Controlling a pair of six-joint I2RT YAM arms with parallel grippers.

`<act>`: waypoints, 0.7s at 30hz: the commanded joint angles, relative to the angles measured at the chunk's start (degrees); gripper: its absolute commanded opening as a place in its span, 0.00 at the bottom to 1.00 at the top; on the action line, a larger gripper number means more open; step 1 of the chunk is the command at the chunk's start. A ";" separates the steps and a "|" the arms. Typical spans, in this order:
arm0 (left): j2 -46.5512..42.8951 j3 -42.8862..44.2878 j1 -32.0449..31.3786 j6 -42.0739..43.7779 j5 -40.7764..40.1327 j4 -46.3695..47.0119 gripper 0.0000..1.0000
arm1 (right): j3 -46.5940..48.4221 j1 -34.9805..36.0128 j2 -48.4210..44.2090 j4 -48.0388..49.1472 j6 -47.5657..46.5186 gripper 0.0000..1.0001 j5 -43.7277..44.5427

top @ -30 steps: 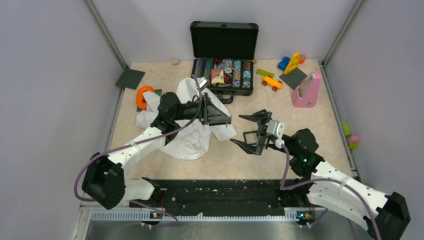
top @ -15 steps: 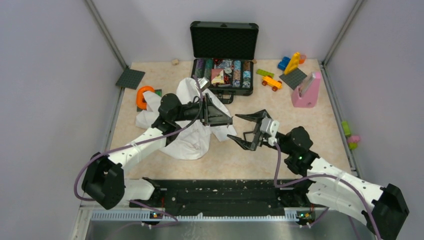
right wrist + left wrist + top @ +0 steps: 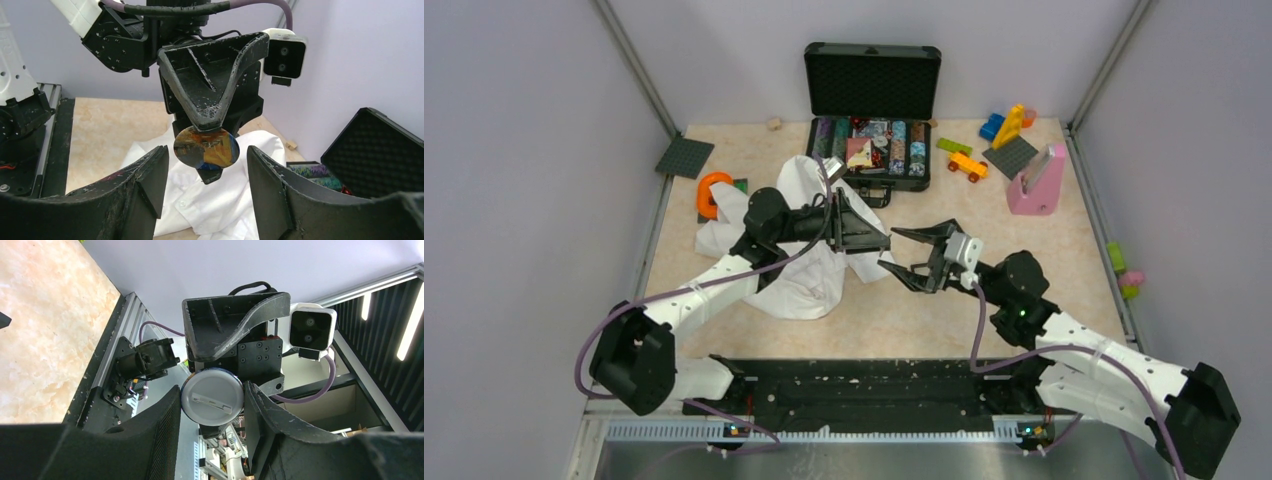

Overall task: Remove the brooch from the garment
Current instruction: Adjust the brooch.

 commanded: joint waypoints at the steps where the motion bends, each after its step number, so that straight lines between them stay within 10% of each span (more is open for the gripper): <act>1: 0.12 -0.20 -0.19 0.10 -0.20 3.12 0.30 | 3.01 1.05 0.30 3.27 0.09 0.60 -0.73; 15: 0.01 -0.28 -0.30 0.14 0.04 3.27 0.31 | 3.24 1.33 0.69 3.58 1.00 0.37 0.63; 21: -1.25 -0.63 -0.14 4.94 -1.05 -1.88 0.61 | 5.28 1.31 -0.24 -5.61 3.00 0.30 3.44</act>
